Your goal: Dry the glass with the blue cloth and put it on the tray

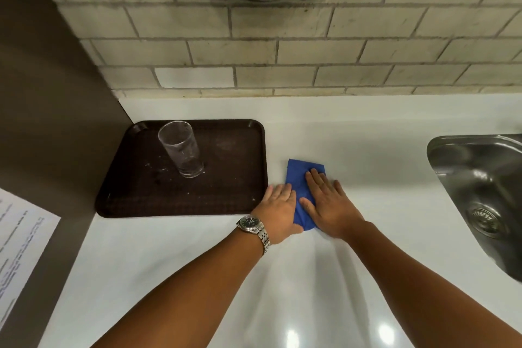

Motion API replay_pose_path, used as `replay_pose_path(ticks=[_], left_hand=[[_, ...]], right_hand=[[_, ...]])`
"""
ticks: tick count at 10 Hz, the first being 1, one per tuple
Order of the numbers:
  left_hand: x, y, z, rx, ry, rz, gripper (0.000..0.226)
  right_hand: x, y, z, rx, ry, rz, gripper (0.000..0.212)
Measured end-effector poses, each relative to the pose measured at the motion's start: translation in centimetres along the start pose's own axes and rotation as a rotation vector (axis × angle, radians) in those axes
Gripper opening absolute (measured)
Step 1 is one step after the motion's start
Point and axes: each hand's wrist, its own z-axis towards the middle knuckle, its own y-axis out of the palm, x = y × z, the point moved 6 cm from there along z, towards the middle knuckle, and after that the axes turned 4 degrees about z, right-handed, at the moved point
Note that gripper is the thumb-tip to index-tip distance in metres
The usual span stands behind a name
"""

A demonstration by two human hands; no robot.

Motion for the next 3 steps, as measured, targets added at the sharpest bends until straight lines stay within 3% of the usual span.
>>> replay_pose_path(ticks=[1,3], left_hand=[[-0.3,0.3,-0.7,0.02,-0.017,-0.032,0.091],[-3.1,-2.1,-2.5,0.258,-0.124,-0.138,0.079]], right_hand=[[-0.2,-0.5,0.1,-0.029,-0.002,-0.005,0.076],[-2.6,-2.6,0.6,0.098,-0.022,0.027,0.075]])
